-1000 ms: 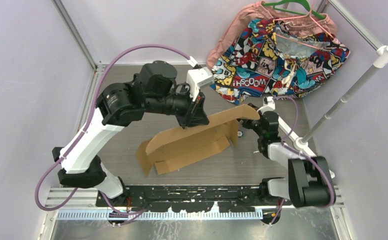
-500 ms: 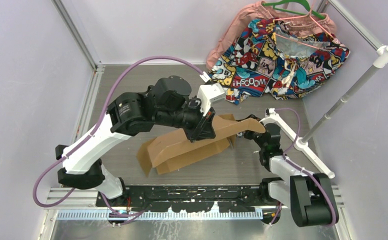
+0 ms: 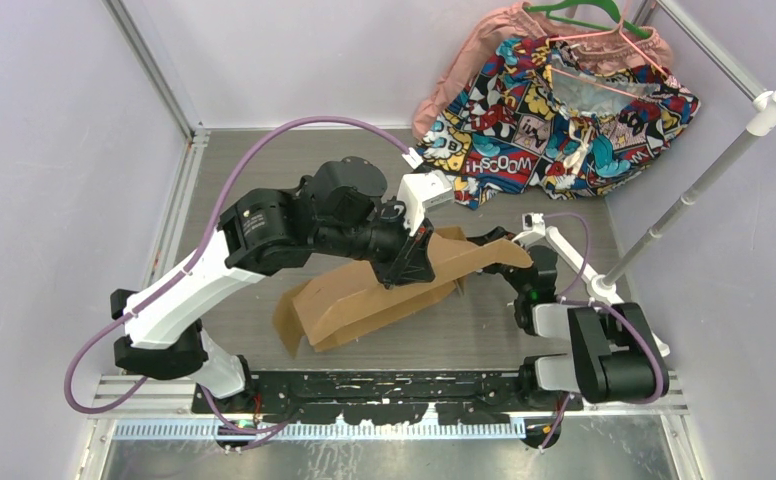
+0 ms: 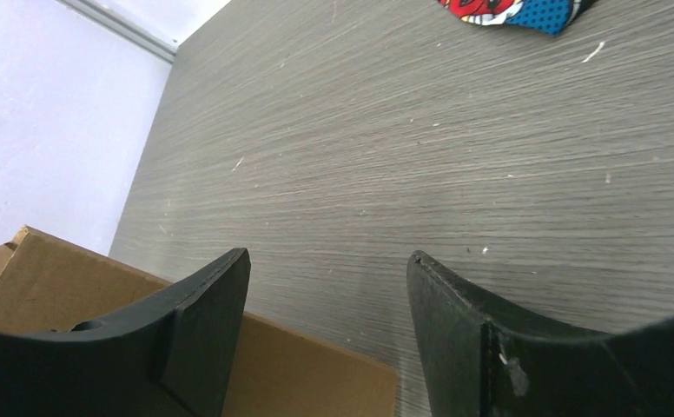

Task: Fold the paper box
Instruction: Fold the paper box at the center of the board.

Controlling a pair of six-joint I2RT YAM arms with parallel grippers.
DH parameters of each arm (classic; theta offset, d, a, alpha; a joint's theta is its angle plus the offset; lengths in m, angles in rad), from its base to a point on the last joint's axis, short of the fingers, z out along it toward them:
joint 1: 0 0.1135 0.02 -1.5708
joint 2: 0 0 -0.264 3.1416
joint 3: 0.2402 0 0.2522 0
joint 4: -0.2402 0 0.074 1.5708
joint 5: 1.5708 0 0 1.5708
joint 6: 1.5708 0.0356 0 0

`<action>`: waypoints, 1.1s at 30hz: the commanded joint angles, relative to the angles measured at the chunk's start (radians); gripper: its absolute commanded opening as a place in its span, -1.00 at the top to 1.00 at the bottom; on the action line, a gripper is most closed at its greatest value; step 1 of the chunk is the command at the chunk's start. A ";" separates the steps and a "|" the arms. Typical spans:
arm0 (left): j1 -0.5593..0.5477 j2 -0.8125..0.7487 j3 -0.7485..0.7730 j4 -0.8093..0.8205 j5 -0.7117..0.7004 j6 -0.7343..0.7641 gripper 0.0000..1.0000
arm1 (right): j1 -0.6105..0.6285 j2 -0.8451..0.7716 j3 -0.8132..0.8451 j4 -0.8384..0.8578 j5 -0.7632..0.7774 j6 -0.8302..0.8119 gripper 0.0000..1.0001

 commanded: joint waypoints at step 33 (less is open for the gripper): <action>-0.007 -0.041 -0.011 0.067 -0.002 0.005 0.84 | 0.089 -0.544 -0.055 -0.397 0.125 -0.087 -0.38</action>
